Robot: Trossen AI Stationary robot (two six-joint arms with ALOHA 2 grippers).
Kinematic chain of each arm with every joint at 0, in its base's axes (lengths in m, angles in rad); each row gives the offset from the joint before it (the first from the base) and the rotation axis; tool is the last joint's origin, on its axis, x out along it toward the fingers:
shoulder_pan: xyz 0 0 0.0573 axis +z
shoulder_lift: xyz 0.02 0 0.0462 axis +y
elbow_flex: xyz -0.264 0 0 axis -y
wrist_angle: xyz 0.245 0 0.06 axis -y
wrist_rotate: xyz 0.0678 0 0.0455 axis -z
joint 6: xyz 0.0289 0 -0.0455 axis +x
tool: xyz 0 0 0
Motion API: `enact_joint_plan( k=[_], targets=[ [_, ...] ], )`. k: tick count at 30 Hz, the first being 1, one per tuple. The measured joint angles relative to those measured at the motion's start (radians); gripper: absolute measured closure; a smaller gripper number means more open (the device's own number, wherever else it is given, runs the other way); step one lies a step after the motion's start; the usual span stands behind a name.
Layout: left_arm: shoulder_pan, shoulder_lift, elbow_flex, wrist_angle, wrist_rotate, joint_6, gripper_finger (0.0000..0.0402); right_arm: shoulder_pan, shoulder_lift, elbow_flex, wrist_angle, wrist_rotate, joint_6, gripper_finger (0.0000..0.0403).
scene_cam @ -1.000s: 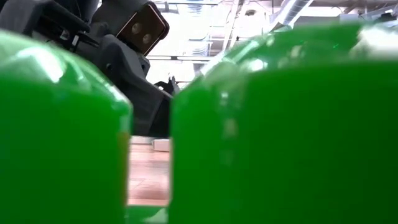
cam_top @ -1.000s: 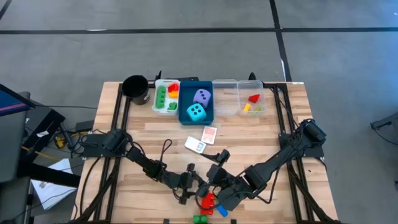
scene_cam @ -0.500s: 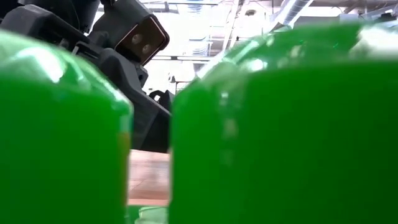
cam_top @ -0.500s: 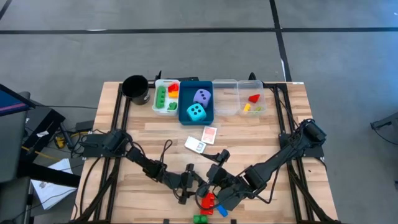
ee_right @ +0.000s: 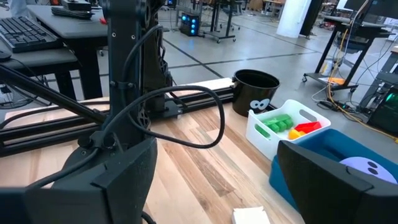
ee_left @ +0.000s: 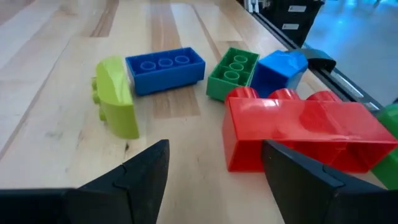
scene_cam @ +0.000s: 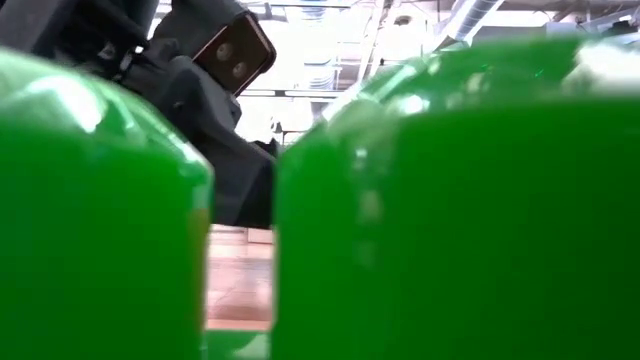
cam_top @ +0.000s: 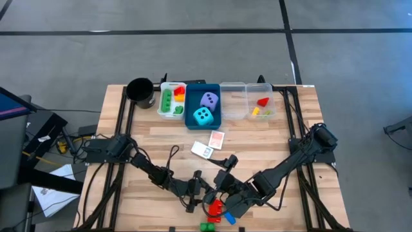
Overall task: Pick & Place Toys
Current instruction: Put the large red game piece into the white bin
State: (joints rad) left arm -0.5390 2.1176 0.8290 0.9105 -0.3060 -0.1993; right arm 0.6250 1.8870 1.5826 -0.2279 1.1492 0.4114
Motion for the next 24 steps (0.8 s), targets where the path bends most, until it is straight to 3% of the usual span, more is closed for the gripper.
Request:
enact_joint_plan(
  k=[10, 17, 20, 24],
  targets=[
    [-0.002, 0.126, 0.082, 0.038, -0.024, -0.01, 0.0156, 0.001, 0.0, 0.0, 0.003, -0.001, 0.0, 0.0076],
    [-0.001, 0.139, 0.083, 0.087, -0.002, -0.017, 0.0159, 0.001, 0.0, 0.0, 0.004, -0.002, 0.0, 0.0076],
    [-0.001, 0.139, 0.083, 0.083, -0.002, -0.019, 0.0182, 0.001, 0.0, 0.0, 0.004, -0.002, 0.0, 0.0076],
    [0.0, 0.139, 0.083, 0.074, 0.006, -0.022, 0.0248, 0.001, 0.0, 0.0, 0.004, -0.003, 0.0, 0.0076]
  ],
)
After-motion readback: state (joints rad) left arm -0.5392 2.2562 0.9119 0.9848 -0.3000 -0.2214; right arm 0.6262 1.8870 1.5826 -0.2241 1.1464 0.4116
